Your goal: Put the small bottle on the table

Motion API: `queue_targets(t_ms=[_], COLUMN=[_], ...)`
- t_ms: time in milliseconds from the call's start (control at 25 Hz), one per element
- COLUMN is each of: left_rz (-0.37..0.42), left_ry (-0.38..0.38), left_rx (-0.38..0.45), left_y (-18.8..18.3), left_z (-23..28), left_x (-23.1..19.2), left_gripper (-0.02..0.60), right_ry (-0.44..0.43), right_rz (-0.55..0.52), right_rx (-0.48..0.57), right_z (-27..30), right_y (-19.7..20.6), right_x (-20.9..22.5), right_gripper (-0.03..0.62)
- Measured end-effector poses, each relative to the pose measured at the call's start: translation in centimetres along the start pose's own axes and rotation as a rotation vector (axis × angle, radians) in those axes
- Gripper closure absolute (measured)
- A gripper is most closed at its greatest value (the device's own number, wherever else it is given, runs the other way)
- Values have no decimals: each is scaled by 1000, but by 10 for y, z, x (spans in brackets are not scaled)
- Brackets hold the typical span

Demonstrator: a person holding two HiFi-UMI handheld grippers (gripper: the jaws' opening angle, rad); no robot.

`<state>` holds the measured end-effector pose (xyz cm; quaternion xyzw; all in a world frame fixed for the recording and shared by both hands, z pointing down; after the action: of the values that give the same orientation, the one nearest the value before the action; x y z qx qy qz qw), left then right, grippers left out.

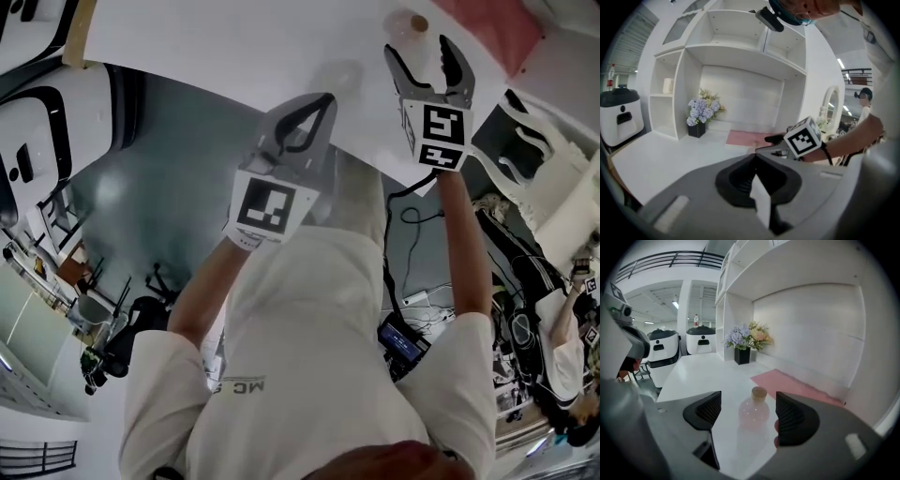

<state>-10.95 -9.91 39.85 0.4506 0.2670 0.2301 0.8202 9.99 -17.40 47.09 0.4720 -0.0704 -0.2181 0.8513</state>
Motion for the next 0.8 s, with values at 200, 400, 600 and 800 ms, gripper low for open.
queue_targets(t_ms=[200,400,600,800], left_rz=[11,41,44,71], left_ry=[11,23,35,49], left_rx=[19,55,80,113], left_y=[-25,-52,-73,-86], left_z=[-23,-42,-79,-99], left_x=[10,28,41,53], left_gripper=[581,581,581,581], right_ry=[-10,-9,-16,-27], right_rz=[-34,-43,-40,-51], right_rx=[53,115,156,199], right_z=[-54,-119,-184,-232], right_y=[-44,-80,-109,-121], right_x=[1,2,-27,-41], right_gripper=[261,309,313,313])
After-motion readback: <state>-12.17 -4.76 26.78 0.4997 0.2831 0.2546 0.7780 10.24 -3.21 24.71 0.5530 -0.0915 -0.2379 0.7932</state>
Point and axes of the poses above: the fingertips, and each gripper's own axes: z forward along the fingers, x to its right, y out of its underside, the point moved 10 cm from there along -z, backward along the fingers, and after that the axes turned 2 degrees about -z, right-handed, at the moved point
